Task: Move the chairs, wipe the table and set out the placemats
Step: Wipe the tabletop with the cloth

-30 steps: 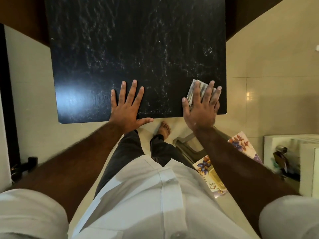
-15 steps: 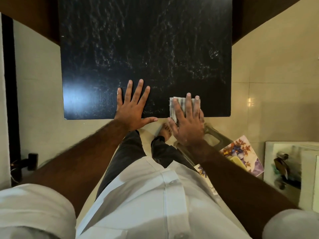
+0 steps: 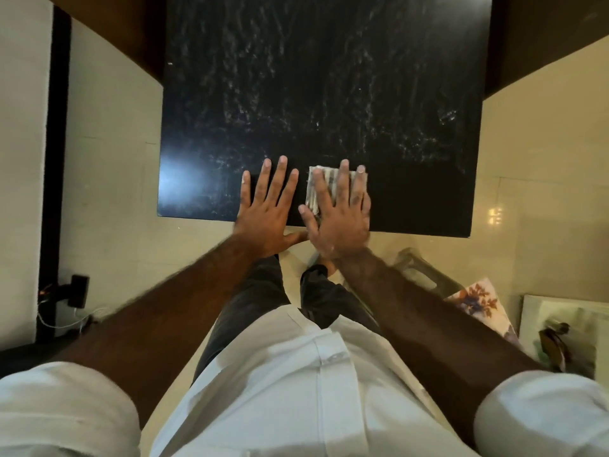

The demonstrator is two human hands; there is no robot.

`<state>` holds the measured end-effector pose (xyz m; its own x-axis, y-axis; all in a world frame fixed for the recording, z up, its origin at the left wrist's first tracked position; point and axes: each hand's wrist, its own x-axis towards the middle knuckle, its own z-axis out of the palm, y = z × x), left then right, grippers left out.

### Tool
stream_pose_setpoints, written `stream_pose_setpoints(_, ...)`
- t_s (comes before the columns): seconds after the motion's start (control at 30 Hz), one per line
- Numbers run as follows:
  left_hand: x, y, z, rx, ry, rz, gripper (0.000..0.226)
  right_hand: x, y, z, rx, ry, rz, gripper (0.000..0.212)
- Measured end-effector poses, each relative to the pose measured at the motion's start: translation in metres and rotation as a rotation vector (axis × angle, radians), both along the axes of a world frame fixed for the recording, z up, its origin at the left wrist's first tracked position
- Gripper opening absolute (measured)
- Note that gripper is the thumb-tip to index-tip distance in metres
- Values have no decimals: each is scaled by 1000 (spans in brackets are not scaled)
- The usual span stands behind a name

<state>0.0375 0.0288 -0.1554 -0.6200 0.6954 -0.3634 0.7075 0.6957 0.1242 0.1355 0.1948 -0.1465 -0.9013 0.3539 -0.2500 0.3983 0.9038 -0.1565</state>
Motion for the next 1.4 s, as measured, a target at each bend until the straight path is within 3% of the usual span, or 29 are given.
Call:
stream_pose_setpoints(0.17,-10,-36,-4,-37,-3,69,134,33,-5,2,-18,-41,90,84)
stream_pose_setpoints(0.33,-16,-42,-5,-73,-40,84,136,51,26,7,13,-85,-124,86)
stream_pose_setpoints(0.5,-18,-41,-3,-48,-67,100,139,9,9,2,19,-71,-251,89)
stream_pose_setpoints(0.8,-20,-52,-3,82,-148,105,125,-25,-66,5,-139,-46,134,85)
stream_pose_setpoints(0.93,-2,-38,10,123,-107,80,139,-11,-30,19,-232,-16,50,80)
stream_pose_setpoints(1.03,19,-7,13,150,-75,26,124,5,7,19,-177,-26,-84,75)
stream_pose_setpoints(1.17,36,27,4,146,-86,46,98,13,29,13,-147,-67,-62,76)
stream_pose_setpoints(1.3,31,8,1,127,-56,45,83,9,27,7,-144,-78,-51,78)
stream_pose_setpoints(1.4,15,-31,-2,135,-20,169,79,7,23,5,-126,-95,-60,78)
